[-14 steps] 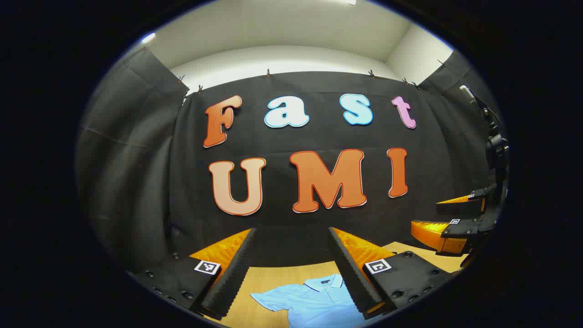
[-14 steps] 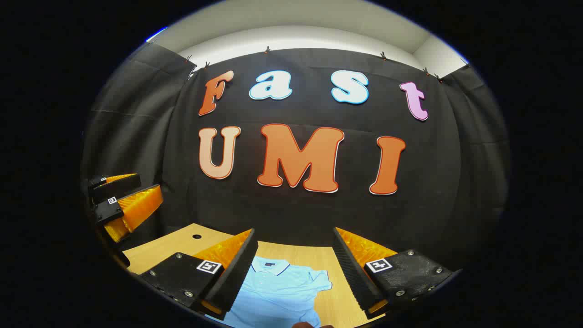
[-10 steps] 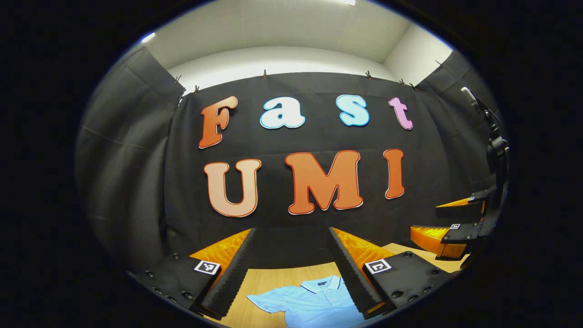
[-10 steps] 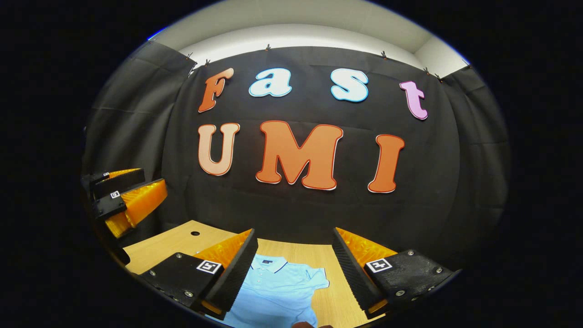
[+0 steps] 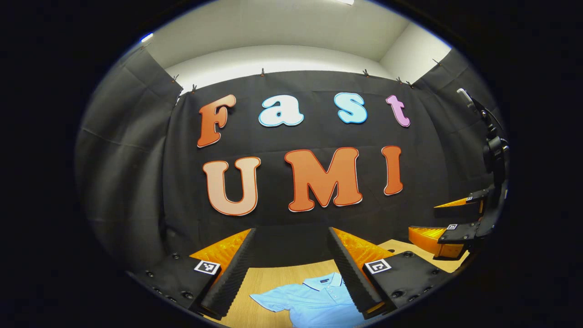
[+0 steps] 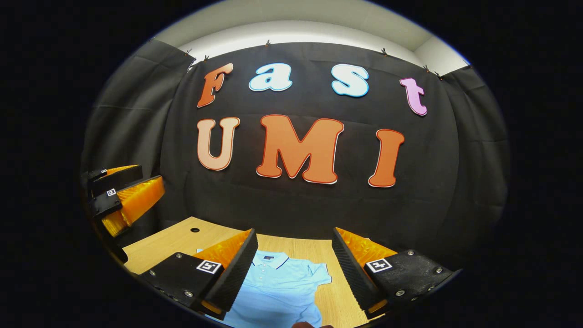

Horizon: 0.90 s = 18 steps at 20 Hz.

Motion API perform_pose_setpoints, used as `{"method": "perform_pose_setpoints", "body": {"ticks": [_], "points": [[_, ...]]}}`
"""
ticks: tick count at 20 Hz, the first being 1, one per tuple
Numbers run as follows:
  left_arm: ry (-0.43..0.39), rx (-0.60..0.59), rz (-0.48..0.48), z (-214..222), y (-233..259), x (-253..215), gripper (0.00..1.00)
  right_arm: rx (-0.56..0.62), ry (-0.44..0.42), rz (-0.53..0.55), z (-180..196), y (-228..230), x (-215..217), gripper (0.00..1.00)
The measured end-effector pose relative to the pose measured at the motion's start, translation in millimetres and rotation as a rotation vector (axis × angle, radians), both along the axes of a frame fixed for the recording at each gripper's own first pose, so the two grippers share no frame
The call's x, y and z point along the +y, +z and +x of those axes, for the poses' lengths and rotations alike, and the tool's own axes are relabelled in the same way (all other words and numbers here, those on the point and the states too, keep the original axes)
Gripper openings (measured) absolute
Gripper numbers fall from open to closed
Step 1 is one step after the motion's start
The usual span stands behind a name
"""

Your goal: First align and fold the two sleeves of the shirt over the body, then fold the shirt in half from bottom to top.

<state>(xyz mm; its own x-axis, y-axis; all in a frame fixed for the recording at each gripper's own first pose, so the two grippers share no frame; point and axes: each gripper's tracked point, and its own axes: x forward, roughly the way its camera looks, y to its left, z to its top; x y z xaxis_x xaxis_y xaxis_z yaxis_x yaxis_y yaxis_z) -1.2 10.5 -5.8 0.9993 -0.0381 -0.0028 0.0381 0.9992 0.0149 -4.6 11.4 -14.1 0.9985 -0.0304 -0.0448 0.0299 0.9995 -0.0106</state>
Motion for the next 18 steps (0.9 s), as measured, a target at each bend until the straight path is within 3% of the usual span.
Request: {"method": "perform_pose_setpoints", "body": {"ticks": [9,14,18], "points": [[-0.039,0.02,-0.019,-12,-11,2,1.0,0.094,-0.062,0.006,5,-28,-15,0.99],[0.0,0.018,0.004,0,-9,-3,0.99,0.222,-0.051,0.04,48,-73,-39,0.99],[0.043,0.007,0.018,20,-3,-12,0.99,0.364,0.005,0.06,88,-122,-50,1.0]]}}
